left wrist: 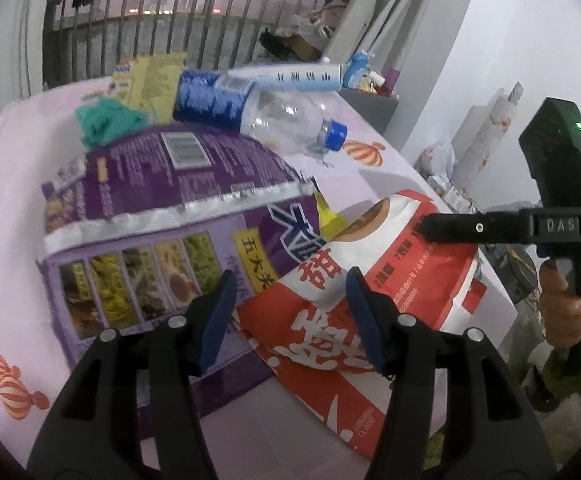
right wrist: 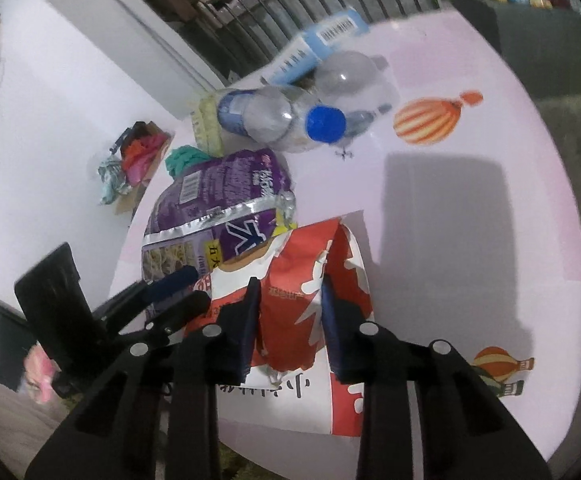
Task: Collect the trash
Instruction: 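Grasp the purple snack bag with the left gripper while the right gripper holds the paper bag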
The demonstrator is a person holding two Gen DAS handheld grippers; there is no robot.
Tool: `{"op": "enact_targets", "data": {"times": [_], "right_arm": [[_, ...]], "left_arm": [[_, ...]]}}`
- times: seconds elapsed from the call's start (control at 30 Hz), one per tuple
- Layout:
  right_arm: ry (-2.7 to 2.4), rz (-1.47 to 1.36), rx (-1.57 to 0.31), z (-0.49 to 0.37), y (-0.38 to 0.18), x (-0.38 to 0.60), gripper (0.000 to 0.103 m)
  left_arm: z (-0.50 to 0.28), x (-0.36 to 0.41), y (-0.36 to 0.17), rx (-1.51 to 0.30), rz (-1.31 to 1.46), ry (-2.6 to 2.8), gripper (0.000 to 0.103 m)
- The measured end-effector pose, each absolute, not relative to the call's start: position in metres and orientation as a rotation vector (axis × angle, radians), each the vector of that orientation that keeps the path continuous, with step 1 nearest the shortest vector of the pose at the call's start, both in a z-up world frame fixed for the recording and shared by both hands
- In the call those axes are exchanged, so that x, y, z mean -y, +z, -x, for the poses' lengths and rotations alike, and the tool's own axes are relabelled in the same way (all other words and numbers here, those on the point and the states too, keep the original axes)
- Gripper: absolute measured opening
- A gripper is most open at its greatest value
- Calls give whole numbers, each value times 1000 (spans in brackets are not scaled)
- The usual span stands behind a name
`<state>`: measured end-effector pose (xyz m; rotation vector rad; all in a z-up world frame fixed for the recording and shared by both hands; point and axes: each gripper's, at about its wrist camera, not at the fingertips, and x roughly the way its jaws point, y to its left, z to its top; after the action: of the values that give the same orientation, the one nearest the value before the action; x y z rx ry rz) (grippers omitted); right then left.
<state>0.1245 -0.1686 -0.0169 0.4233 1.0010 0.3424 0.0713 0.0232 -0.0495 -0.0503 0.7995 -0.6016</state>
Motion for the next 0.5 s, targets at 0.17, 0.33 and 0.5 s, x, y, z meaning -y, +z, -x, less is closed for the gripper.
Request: {"op": "enact_targets", "data": {"times": [0.17, 0.33, 0.5], "right_arm": [[426, -505, -932, -121, -2, 178, 27], [441, -553, -927, -136, -8, 176, 27], [394, -499, -964, -151, -24, 164, 27]], "left_arm": [[-62, -42, -20, -692, 78, -587, 53], [-62, -82, -3, -662, 156, -507, 53], [-77, -135, -12, -719, 267, -342, 54]]}}
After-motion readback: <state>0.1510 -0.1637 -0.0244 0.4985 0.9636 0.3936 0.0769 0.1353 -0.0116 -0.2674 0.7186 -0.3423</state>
